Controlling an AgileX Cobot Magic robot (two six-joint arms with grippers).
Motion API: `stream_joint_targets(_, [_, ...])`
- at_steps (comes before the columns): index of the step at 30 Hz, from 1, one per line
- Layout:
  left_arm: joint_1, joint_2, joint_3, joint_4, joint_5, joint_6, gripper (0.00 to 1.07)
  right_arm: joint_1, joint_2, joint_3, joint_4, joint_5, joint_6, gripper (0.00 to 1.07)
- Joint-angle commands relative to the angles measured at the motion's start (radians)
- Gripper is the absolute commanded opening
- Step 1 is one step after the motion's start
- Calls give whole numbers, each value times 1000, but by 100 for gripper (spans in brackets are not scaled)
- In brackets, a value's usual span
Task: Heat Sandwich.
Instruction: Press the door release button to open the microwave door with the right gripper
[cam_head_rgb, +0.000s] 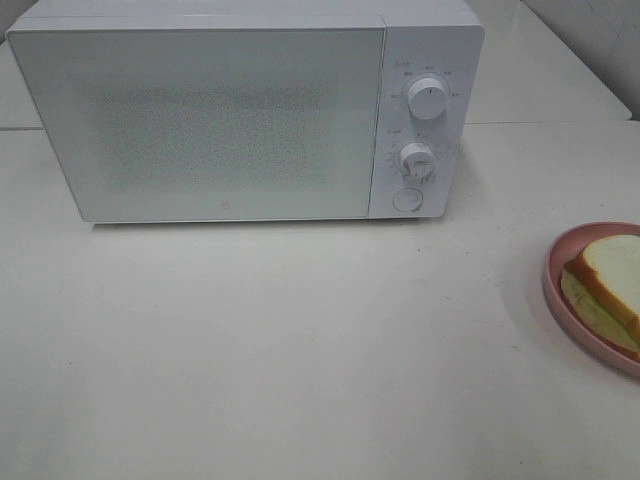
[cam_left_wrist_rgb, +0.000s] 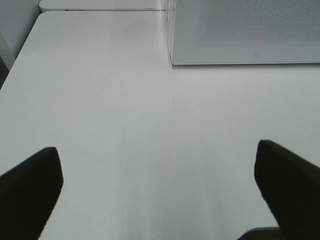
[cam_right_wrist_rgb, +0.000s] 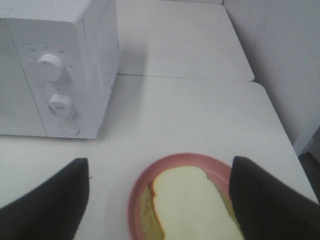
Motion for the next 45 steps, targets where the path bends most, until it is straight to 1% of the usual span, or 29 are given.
stream_joint_targets(1, [-1,-26,1,-5,-10,-5,100,-1,53,-3,-2,-52,1,75])
stream_joint_targets(21, [-1,-26,1,-5,-10,-5,100,-1,341,-3,-2,-333,4,75])
stream_joint_targets(25, [-1,-26,1,-5,-10,-5,100,-1,430,-3,-2,-430,8,75])
stream_joint_targets(30, [-1,-26,1,-5,-10,-5,100,-1,468,-3,-2,-482,8,75])
stream_joint_targets(34, [-1,-26,1,-5,-10,-5,100,-1,551,-2,-4,-600,8,75])
stream_joint_targets(35, [-1,-26,1,-5,-10,-5,100,-1,551,-2,-4,-600,8,75])
stream_joint_targets(37, [-1,-26,1,-5,-10,-5,100,-1,580,12,-3,-662,8,75])
stream_joint_targets(38, [-1,-26,1,-5,-10,-5,100,-1,612,40,-3,-743,8,75])
stream_joint_targets(39, [-1,-26,1,-5,-10,-5,100,-1,612,40,-3,-743,8,75])
stream_joint_targets(42, [-1,-26,1,-5,-10,-5,100,1,668,98,-1,-892,7,75])
stream_joint_targets(45, [-1,-26,1,-5,-10,-5,100,23,690,117,25,-943,4,75])
